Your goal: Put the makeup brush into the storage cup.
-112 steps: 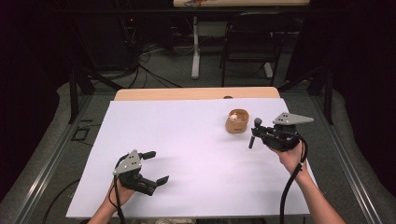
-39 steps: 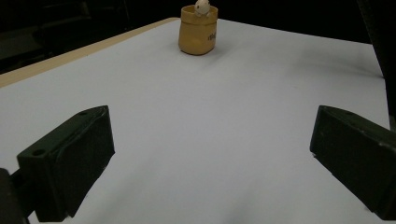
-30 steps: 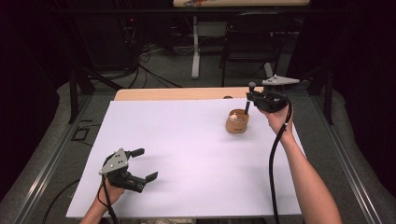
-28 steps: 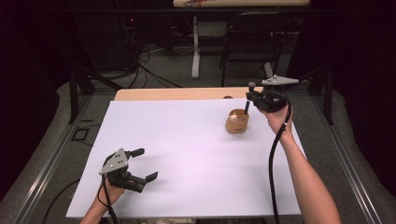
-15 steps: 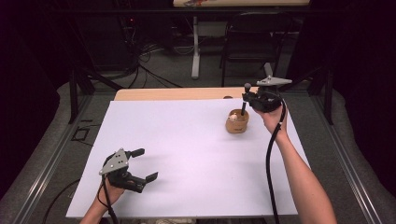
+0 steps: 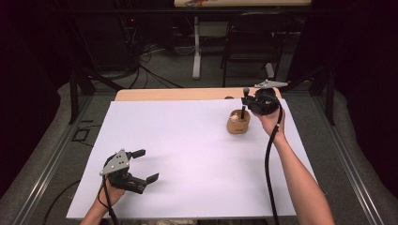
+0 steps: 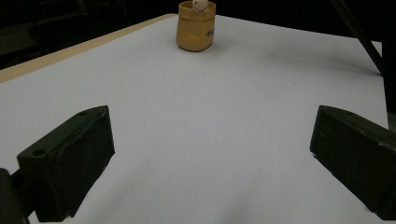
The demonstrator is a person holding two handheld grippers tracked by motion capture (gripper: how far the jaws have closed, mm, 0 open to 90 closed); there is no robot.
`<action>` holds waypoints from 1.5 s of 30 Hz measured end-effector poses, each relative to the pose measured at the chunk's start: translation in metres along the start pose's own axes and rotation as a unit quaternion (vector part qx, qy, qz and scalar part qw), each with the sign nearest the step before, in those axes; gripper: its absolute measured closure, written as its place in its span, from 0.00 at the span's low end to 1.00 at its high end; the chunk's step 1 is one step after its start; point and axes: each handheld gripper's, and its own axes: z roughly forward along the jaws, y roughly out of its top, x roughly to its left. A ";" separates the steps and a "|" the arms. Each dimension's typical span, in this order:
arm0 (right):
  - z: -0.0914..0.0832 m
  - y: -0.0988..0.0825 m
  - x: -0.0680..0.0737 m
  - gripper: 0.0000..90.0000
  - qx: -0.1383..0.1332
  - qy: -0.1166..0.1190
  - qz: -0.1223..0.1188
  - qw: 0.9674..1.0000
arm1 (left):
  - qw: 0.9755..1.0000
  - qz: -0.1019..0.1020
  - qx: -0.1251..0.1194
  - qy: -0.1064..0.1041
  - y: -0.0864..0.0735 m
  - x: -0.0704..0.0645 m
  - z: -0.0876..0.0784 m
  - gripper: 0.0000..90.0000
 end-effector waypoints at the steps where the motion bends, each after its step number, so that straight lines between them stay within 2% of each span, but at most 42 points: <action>1: 0.000 -0.001 0.000 0.87 -0.001 -0.001 0.002 1.000 | 1.000 0.000 0.000 0.000 0.000 0.000 0.000 0.00; 4: 0.001 -0.002 -0.001 0.85 0.002 0.001 0.005 1.000 | 1.000 0.001 0.001 0.000 0.000 0.000 0.000 0.00; 10: -0.002 -0.008 -0.006 0.25 0.009 0.029 0.043 0.999 | 1.000 0.001 0.000 0.001 0.000 0.000 -0.001 0.00; 12: -0.005 -0.011 -0.008 0.15 0.014 0.034 0.050 0.998 | 1.000 0.001 0.000 0.000 0.000 0.000 -0.001 0.00; 15: -0.011 -0.015 -0.007 0.06 0.017 0.041 0.042 0.998 | 1.000 0.001 0.000 0.000 0.000 -0.001 -0.001 0.00; 17: -0.015 -0.018 -0.006 0.03 0.019 0.055 0.044 0.997 | 1.000 0.001 -0.001 -0.002 0.000 0.000 0.000 0.00; 19: -0.018 -0.021 -0.004 0.00 0.018 0.059 0.034 0.998 | 1.000 0.001 -0.001 -0.002 0.001 0.000 0.001 0.00; 22: -0.023 -0.026 0.000 0.00 0.019 0.066 0.018 0.997 | 1.000 0.002 0.000 0.000 0.001 0.000 0.002 0.00; 27: -0.034 -0.036 0.006 0.00 0.015 0.083 0.006 0.996 | 1.000 0.003 0.001 -0.007 0.002 0.001 0.005 0.00; 33: -0.049 -0.048 0.013 0.00 0.009 0.093 -0.008 0.996 | 1.000 -0.001 -0.004 0.001 0.002 0.001 0.004 0.00; 37: -0.060 -0.054 0.018 0.00 0.003 0.098 -0.016 0.995 | 1.000 0.002 0.001 -0.004 0.002 -0.001 0.005 0.00; 43: -0.076 -0.061 0.028 0.00 -0.005 0.106 -0.039 0.994 | 1.000 -0.002 -0.001 0.003 0.001 -0.002 0.002 0.00; 45: -0.081 -0.063 0.032 0.00 -0.007 0.109 -0.043 0.993 | 1.000 0.002 -0.003 -0.004 0.002 -0.002 0.003 0.00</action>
